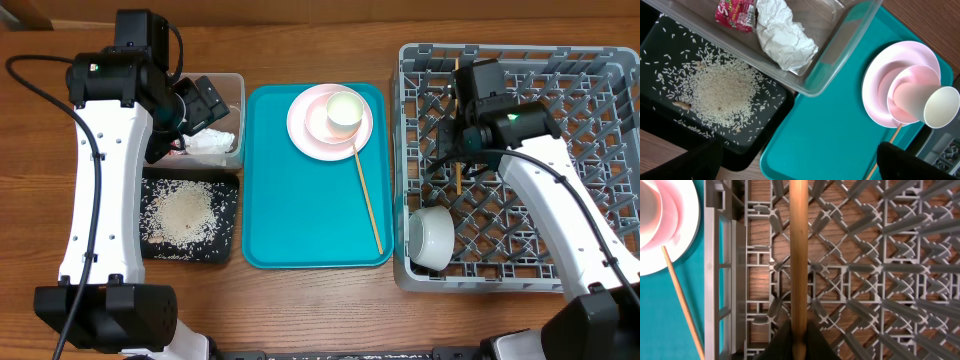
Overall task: Sort waste into correct bins and load items into the dishwasher
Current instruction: 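Carry the chopstick right into the dish rack and lower it, then open the right gripper and move it back to the teal tray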
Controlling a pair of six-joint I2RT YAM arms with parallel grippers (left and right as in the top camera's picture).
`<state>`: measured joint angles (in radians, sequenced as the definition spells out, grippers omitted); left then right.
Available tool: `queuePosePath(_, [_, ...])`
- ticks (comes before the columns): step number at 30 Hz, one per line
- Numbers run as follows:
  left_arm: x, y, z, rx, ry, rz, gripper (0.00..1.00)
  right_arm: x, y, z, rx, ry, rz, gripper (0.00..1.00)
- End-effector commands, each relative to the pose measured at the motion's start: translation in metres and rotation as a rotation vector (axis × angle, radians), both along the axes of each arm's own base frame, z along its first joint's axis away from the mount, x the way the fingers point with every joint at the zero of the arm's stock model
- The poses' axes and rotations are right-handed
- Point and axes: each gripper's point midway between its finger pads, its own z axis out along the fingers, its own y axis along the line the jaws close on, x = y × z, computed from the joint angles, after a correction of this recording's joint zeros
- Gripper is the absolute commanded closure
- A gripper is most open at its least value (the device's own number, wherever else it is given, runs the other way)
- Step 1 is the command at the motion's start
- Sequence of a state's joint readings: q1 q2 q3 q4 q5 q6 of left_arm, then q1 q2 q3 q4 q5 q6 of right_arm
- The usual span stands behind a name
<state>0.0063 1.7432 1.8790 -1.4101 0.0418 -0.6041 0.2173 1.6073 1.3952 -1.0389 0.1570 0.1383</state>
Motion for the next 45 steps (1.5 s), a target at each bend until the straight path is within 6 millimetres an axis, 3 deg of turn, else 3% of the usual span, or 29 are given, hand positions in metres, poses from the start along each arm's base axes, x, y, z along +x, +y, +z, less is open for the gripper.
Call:
queuePosePath(1, [0.001, -0.003, 0.007, -0.001, -0.022, -0.005, 0.00, 0.005, 0.001, -0.001, -0.005, -0.003, 0.015, 0.91])
queuePosePath(7, [0.001, -0.003, 0.007, -0.001, -0.022, -0.005, 0.00, 0.005, 0.001, -0.010, -0.009, 0.019, 0.016, 0.90])
queuePosePath(9, [0.001, -0.003, 0.007, -0.001, -0.022, -0.005, 0.00, 0.005, 0.001, -0.011, -0.010, 0.021, 0.016, 0.83])
queuePosePath(11, [0.001, -0.003, 0.007, -0.001, -0.022, -0.005, 0.00, 0.005, 0.001, -0.011, -0.009, 0.021, 0.015, 0.68])
queuePosePath(14, [0.001, -0.003, 0.007, -0.001, -0.022, -0.005, 0.00, 0.005, 0.001, -0.011, -0.010, 0.022, 0.016, 0.63])
queuePosePath(18, [0.001, -0.003, 0.007, -0.001, -0.022, -0.005, 0.00, 0.005, 0.005, -0.010, 0.007, 0.024, 0.022, 0.64])
queuePosePath(20, [0.001, -0.003, 0.007, -0.001, -0.022, -0.005, 0.00, 0.001, 0.024, -0.010, 0.104, 0.042, 0.062, 0.64])
queuePosePath(25, [0.001, -0.003, 0.007, -0.001, -0.022, -0.005, 0.00, -0.019, 0.104, 0.007, 0.473, 0.099, 0.250, 0.62])
queuePosePath(30, [0.001, -0.003, 0.007, -0.001, -0.022, -0.005, 0.00, -0.029, 0.144, 0.016, 0.548, 0.095, 0.362, 0.62])
queuePosePath(38, [0.001, -0.003, 0.007, -0.001, -0.022, -0.005, 0.00, -0.048, 0.173, 0.003, 0.384, 0.092, 0.345, 0.60])
queuePosePath(45, [0.001, -0.003, 0.007, -0.001, -0.022, -0.005, 0.00, -0.050, 0.166, -0.013, 0.155, 0.001, 0.206, 0.58])
